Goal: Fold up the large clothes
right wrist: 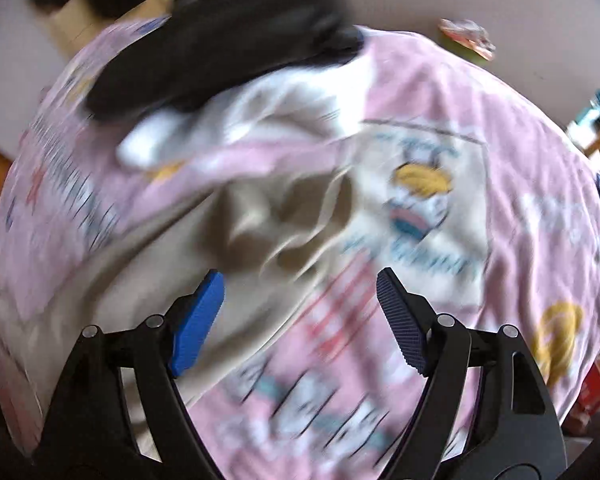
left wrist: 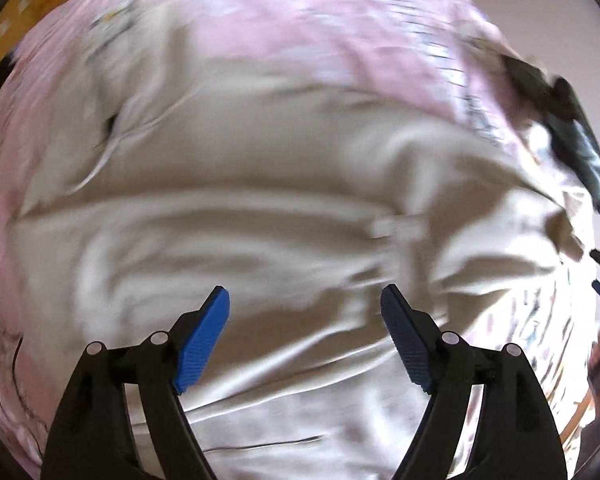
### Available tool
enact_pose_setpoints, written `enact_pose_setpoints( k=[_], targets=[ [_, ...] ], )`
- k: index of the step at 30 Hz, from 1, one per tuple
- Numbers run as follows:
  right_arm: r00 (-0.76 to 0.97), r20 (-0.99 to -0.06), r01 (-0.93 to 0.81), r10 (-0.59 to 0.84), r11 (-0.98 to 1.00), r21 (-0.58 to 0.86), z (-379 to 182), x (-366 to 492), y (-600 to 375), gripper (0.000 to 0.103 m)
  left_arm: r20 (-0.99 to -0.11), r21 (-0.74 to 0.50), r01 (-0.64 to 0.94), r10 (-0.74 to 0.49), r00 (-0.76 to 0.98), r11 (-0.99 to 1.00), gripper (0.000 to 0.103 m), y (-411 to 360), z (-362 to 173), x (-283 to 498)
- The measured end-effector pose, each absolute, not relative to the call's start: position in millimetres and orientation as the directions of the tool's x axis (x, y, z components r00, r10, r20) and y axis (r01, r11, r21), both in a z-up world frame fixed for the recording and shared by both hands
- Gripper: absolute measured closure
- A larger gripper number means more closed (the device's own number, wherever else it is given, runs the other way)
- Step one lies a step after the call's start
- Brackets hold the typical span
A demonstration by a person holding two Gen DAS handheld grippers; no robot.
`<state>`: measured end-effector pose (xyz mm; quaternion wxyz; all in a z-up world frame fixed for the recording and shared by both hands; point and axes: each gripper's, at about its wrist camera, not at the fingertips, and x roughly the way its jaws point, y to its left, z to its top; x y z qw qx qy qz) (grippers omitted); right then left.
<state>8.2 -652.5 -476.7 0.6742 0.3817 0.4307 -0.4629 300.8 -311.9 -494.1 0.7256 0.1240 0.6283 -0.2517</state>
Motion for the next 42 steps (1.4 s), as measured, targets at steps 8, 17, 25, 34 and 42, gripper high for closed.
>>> enact_pose_setpoints(
  k=[8, 17, 25, 34, 42],
  targets=[
    [0.181, -0.96, 0.954, -0.216, 0.278, 0.117, -510.2, 32.2, -692.7, 0.026, -0.972, -0.159, 0.618, -0.232, 0.039, 0.77, 0.028, -373.0, -482.2, 269.9],
    [0.095, -0.97, 0.929, -0.222, 0.371, 0.006, -530.3, 70.3, -675.5, 0.09, -0.978, -0.142, 0.574, -0.206, 0.047, 0.806, 0.028, -321.9, -503.6, 276.3],
    [0.269, -0.92, 0.912, -0.284, 0.383, 0.149, -423.4, 86.6, -621.5, 0.098, -0.986, -0.065, 0.454, -0.128, 0.108, 0.889, 0.027, -222.7, -512.1, 317.2],
    [0.5, -0.826, 0.785, -0.262, 0.54, 0.304, -309.7, 144.1, -501.8, 0.098, -0.984, -0.026, 0.325, -0.081, 0.157, 0.945, 0.027, -113.6, -510.6, 362.0],
    [0.585, -0.808, 0.565, -0.074, 0.752, 0.34, -278.7, 227.5, -351.5, 0.098, -0.987, -0.074, 0.283, -0.11, 0.114, 0.956, 0.027, -58.9, -518.5, 359.2]
  ],
)
